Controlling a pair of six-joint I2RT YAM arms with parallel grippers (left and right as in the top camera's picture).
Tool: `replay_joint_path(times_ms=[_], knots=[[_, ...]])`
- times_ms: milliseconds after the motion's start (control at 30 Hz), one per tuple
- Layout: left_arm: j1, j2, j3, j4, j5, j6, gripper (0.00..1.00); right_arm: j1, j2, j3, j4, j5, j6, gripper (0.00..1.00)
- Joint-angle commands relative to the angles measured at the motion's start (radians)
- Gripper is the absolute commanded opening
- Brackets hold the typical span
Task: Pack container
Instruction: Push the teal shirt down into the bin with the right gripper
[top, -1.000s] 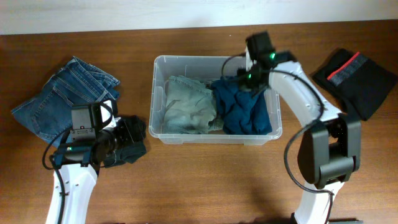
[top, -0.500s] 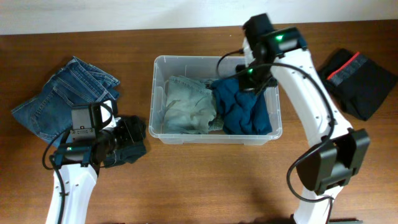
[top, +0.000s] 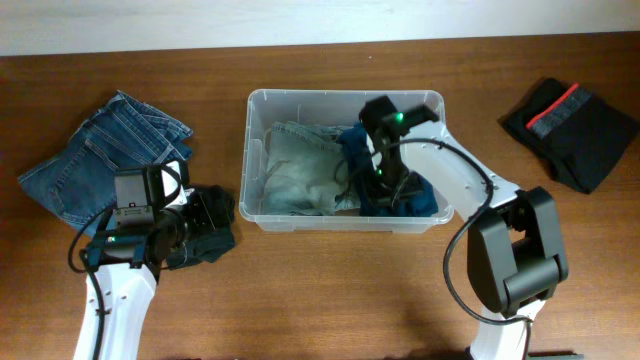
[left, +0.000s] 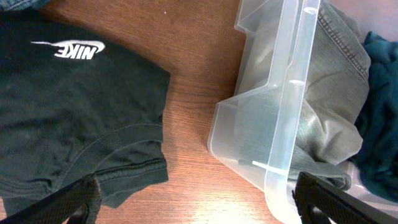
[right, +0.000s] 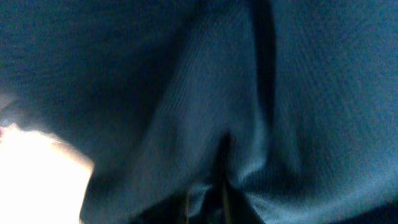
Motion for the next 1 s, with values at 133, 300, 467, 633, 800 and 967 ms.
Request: replay_joint_path(times_ms=[133, 300, 467, 633, 800, 967], knots=[[-0.003, -0.001, 0.004, 0.001, -0.007, 0.016, 0.99, -0.057, 0.000, -0.113, 0.109, -0.055, 0.003, 0.16], [-0.003, -0.002, 0.004, 0.001, -0.007, 0.016, 0.99, -0.100, 0.000, 0.011, 0.042, -0.163, -0.050, 0.15], [-0.003, -0.001, 0.004, 0.001, -0.007, 0.016, 1.00, -0.123, 0.000, 0.264, -0.139, -0.158, -0.076, 0.12], [-0.003, -0.001, 0.004, 0.001, -0.007, 0.016, 0.99, -0.123, 0.000, 0.431, -0.212, -0.155, -0.076, 0.11], [-0.003, -0.002, 0.004, 0.001, -0.007, 0.016, 0.99, -0.123, 0.009, 0.405, -0.160, -0.154, -0.075, 0.11], [-0.003, -0.002, 0.004, 0.001, -0.007, 0.016, 0.99, -0.123, 0.016, 0.292, -0.021, -0.154, -0.072, 0.11]])
